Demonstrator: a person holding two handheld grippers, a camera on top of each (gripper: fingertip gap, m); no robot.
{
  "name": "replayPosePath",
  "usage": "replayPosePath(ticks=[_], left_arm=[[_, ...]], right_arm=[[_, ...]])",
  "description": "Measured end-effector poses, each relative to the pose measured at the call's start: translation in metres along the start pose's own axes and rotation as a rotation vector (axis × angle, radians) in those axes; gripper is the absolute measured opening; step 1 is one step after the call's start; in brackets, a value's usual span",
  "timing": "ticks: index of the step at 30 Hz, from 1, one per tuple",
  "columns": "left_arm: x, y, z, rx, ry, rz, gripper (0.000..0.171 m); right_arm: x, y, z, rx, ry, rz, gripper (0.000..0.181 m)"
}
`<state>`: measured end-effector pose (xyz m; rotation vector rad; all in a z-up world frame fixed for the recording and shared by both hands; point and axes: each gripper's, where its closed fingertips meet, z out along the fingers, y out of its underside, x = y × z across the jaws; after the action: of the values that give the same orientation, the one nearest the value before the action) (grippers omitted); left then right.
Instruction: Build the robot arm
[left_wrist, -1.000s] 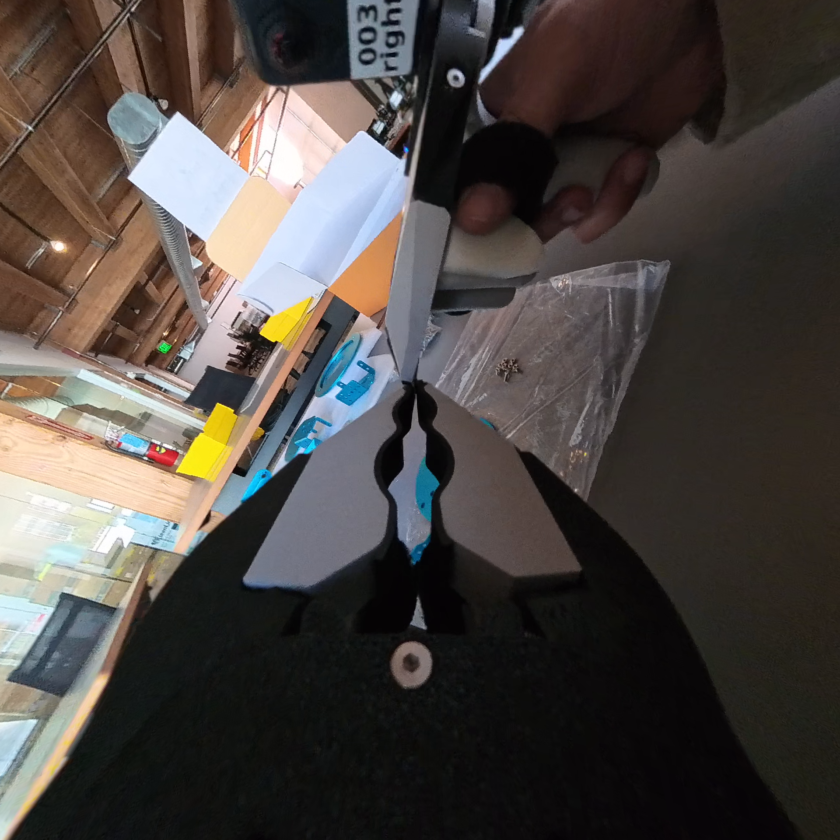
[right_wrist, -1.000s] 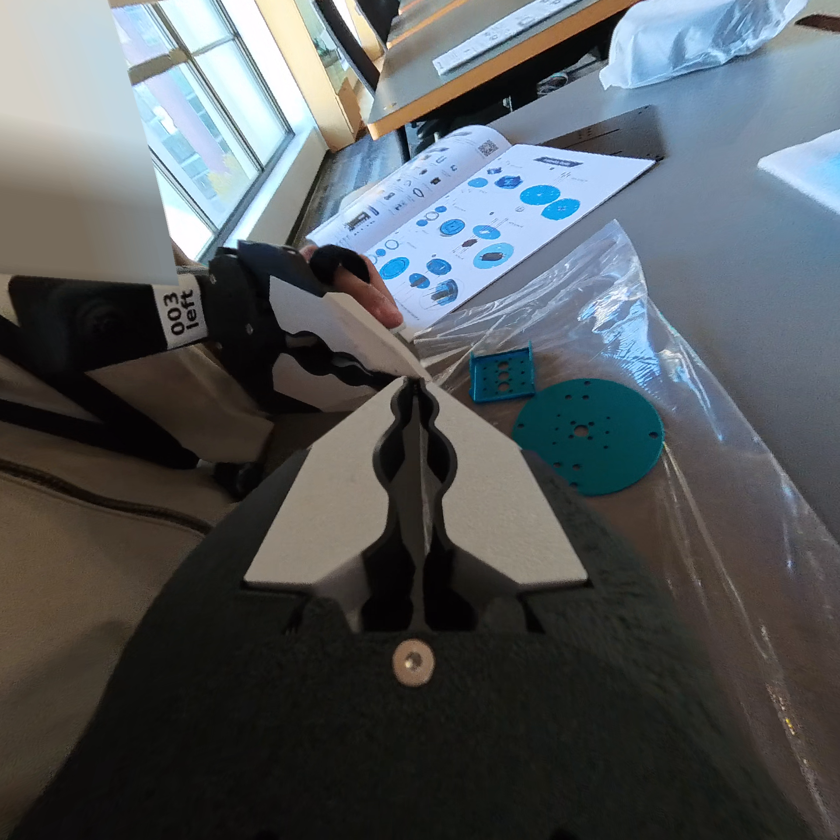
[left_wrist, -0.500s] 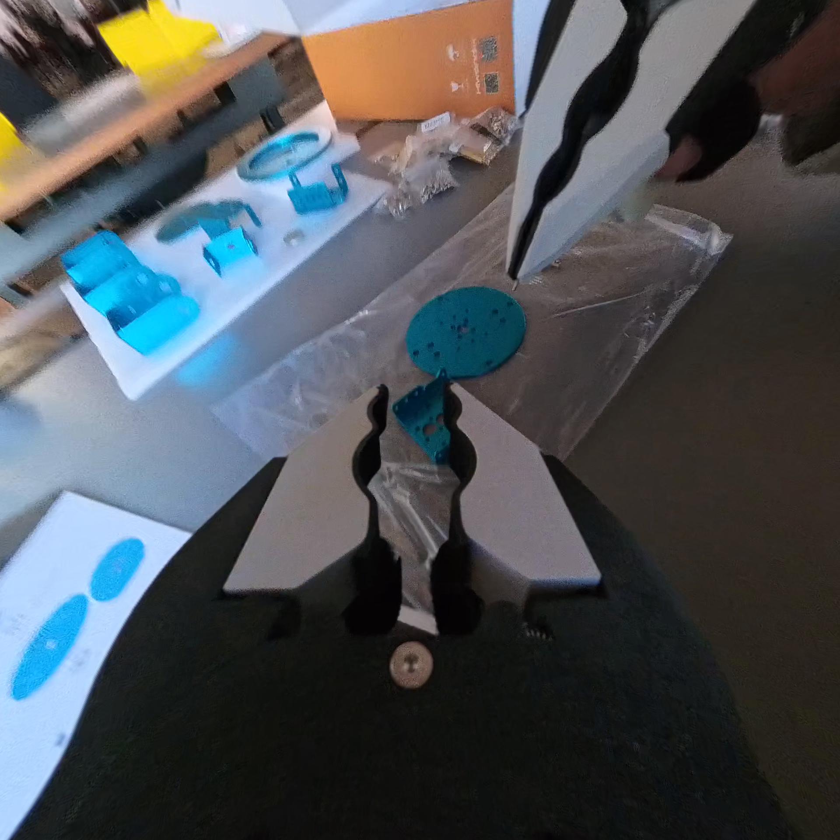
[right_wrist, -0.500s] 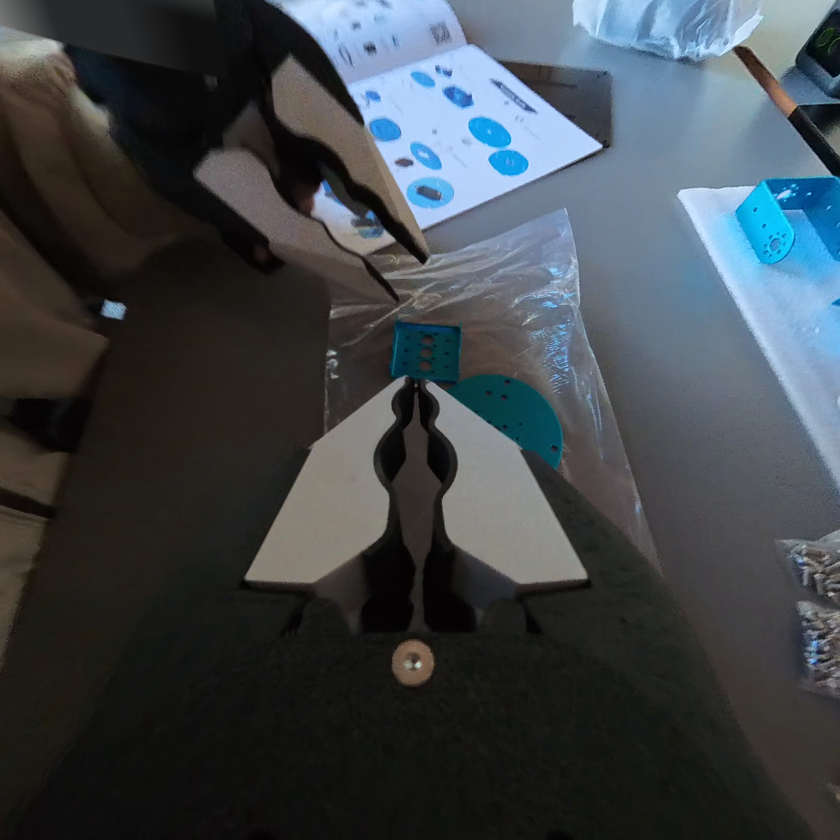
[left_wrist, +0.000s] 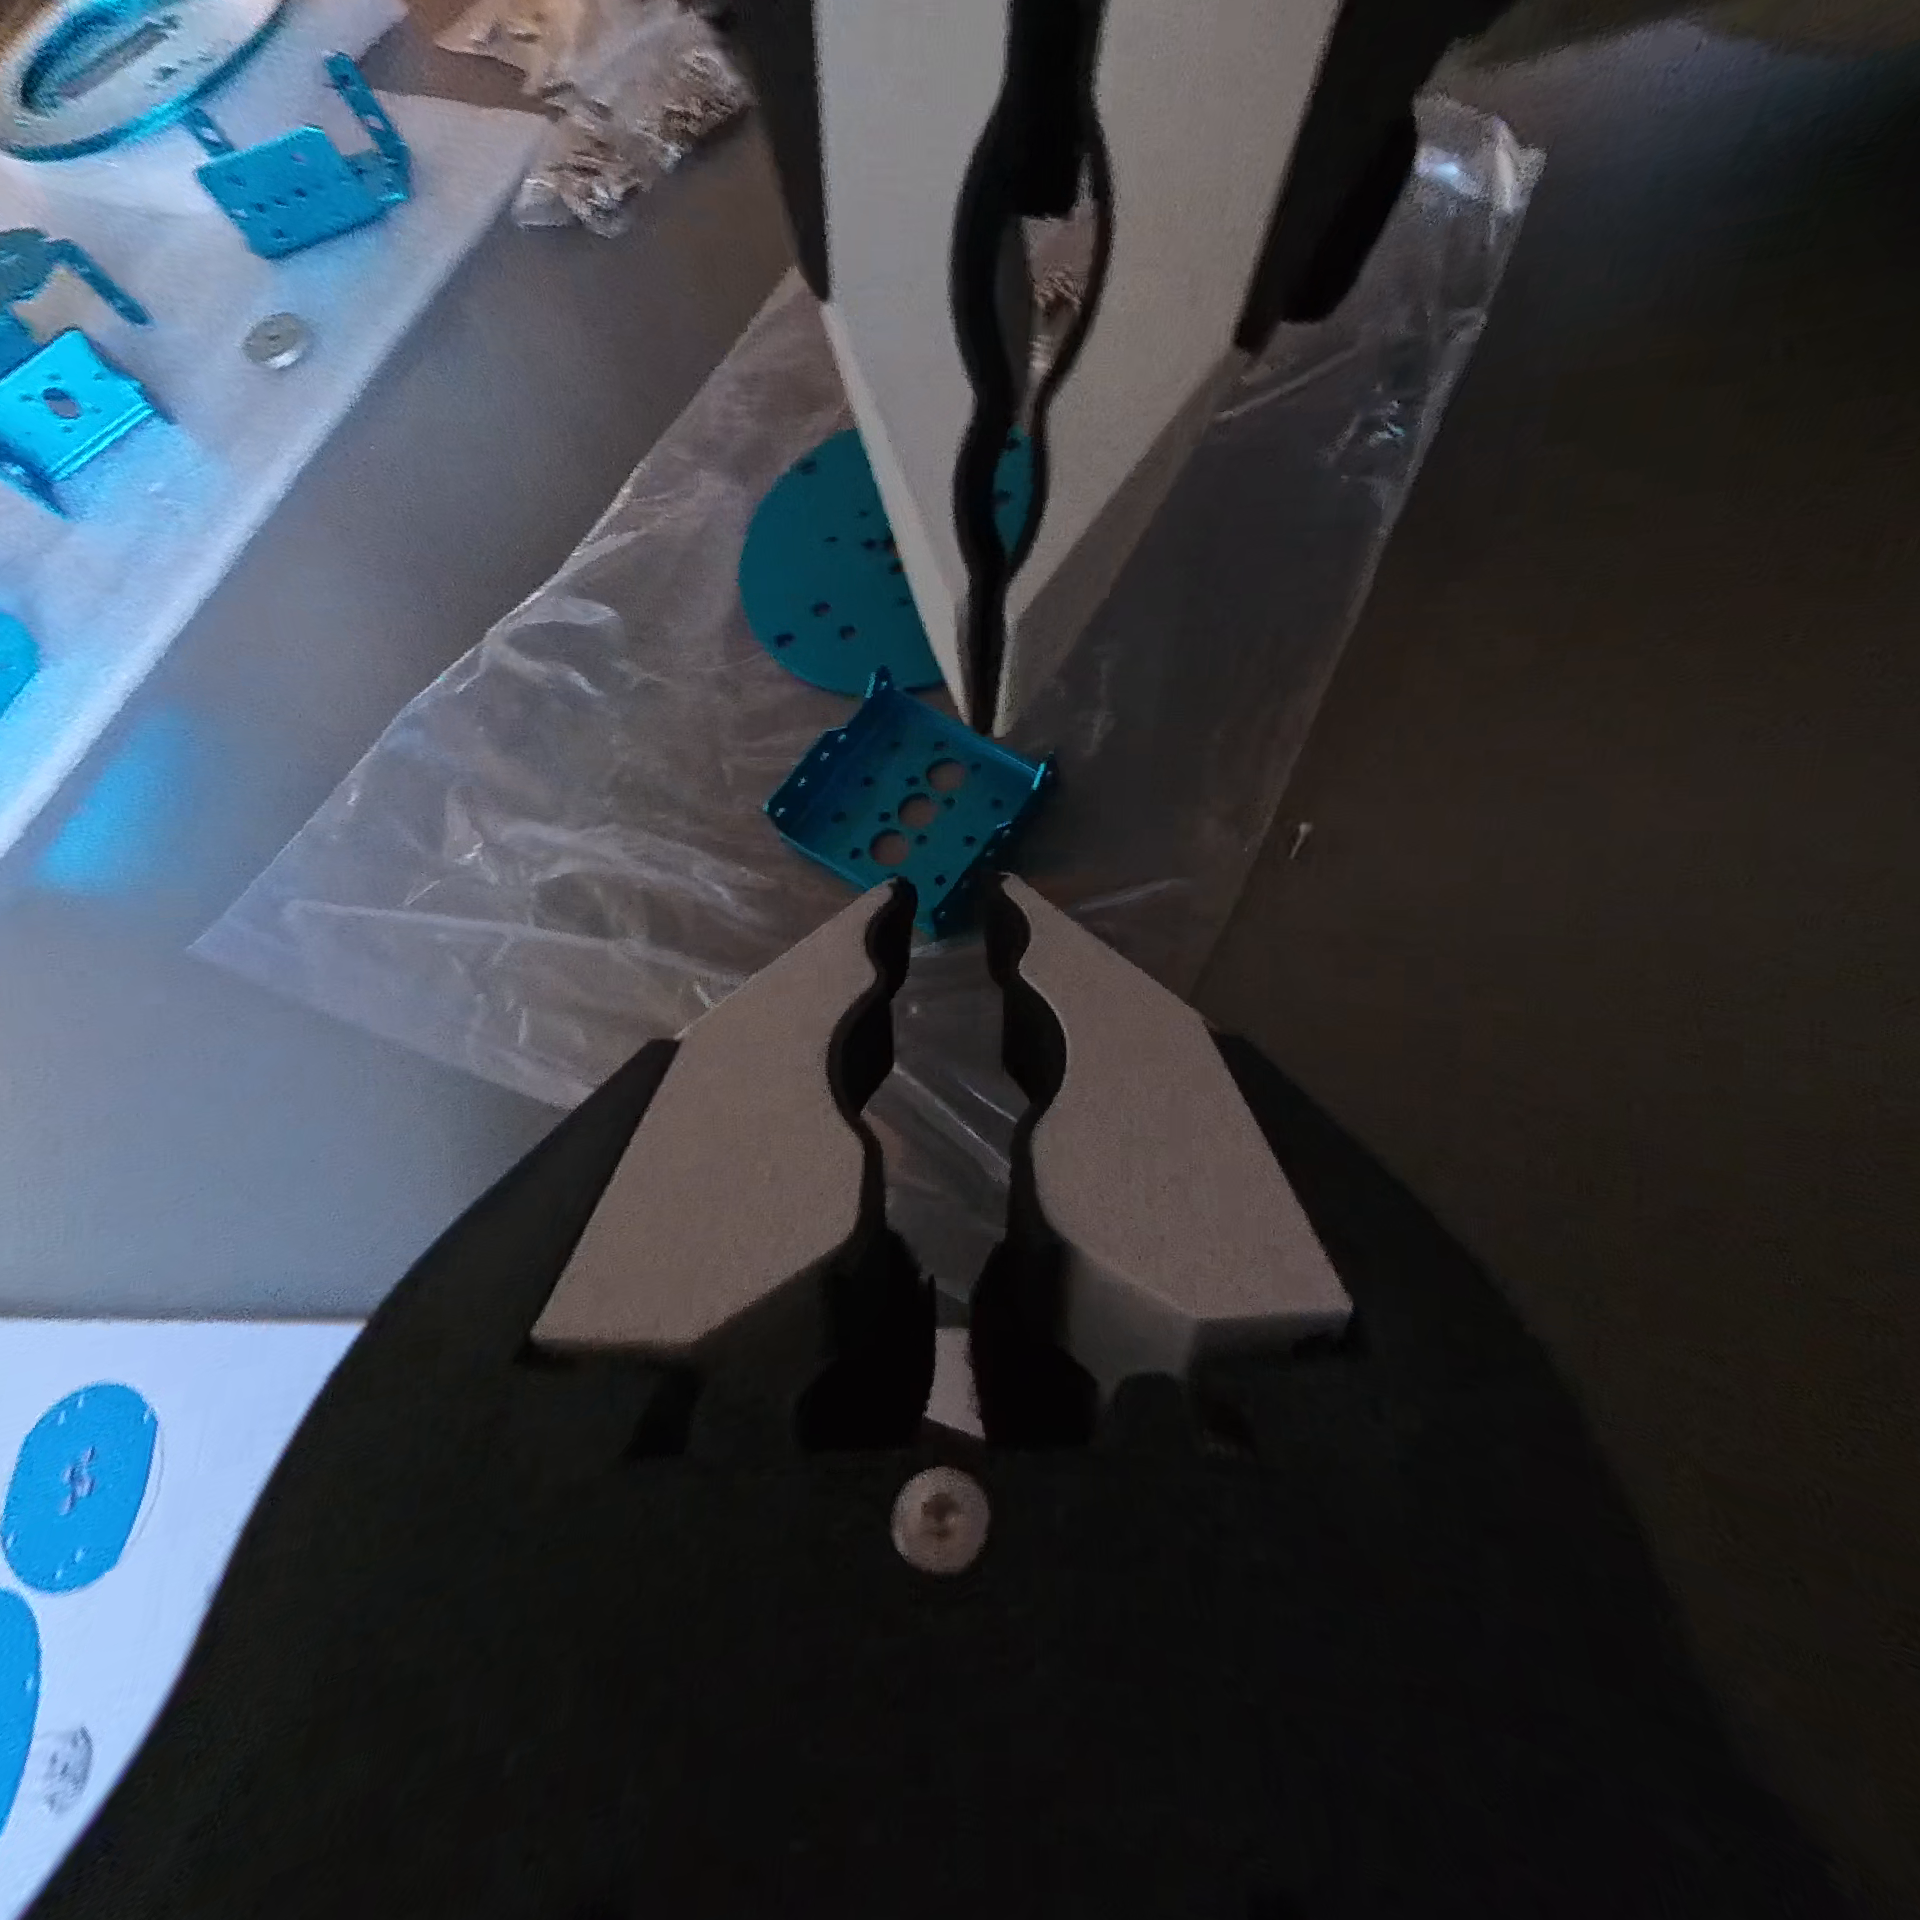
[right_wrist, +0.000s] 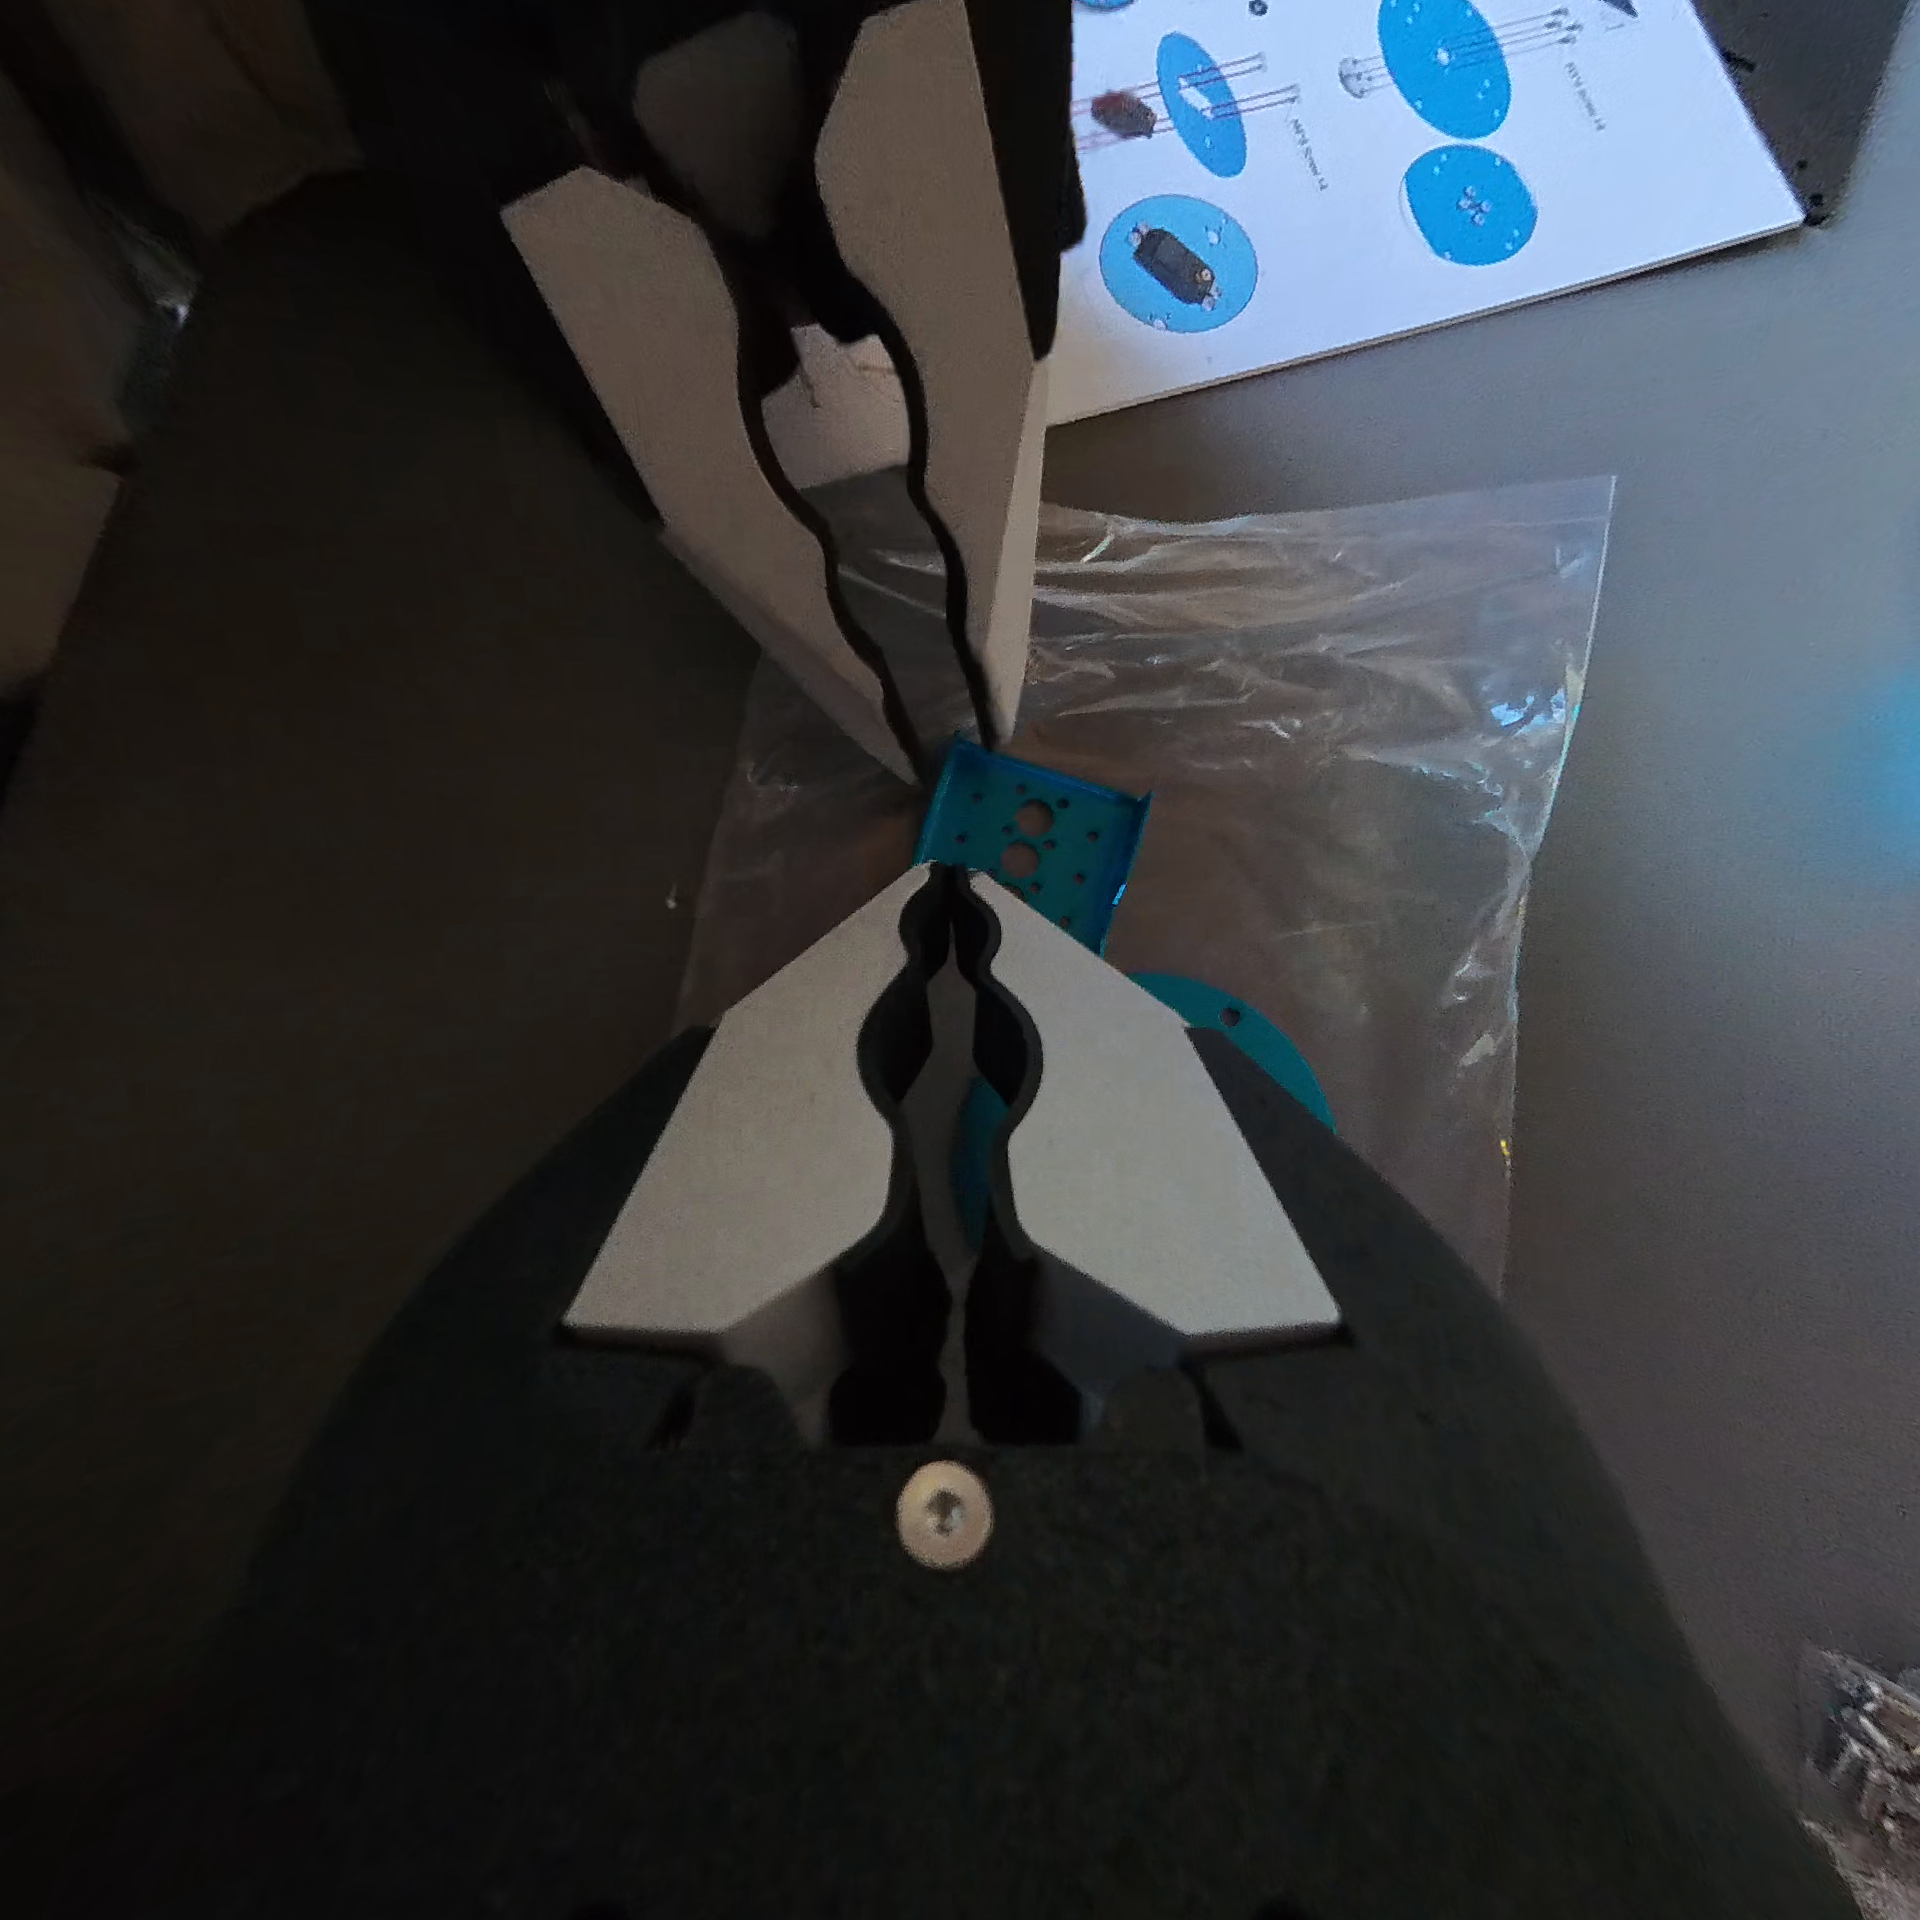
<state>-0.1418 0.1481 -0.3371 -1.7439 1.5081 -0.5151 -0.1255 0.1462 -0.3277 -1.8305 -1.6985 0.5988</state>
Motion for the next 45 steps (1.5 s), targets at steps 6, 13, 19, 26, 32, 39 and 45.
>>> replayPosePath(ticks=[6,13,19,26,32,39,45], left_arm=[[0.003,0.001,0.007,-0.016,0.033,0.032,0.007],[0.01,-0.001,0.009,-0.008,0.033,0.071,0.0],[0.015,0.0,0.007,-0.012,0.026,0.057,0.0],[0.025,-0.004,-0.018,0.027,-0.051,-0.041,0.018],[0.046,-0.006,-0.065,0.128,-0.264,-0.26,0.018],[0.091,0.001,-0.12,0.319,-0.413,-0.408,0.017],[0.119,0.02,-0.139,0.395,-0.377,-0.504,0.017]], right_arm=[[-0.003,0.007,-0.014,0.065,-0.036,0.084,0.0],[-0.035,-0.004,-0.02,0.173,0.006,0.183,0.007],[-0.05,0.004,-0.017,0.205,0.153,0.262,0.007],[-0.037,0.019,-0.065,0.329,0.444,0.342,0.018],[-0.051,0.028,-0.072,0.269,0.48,0.31,0.025],[-0.061,-0.003,-0.007,0.134,0.38,0.256,0.008],[-0.057,0.0,0.012,0.091,0.415,0.299,0.008]])
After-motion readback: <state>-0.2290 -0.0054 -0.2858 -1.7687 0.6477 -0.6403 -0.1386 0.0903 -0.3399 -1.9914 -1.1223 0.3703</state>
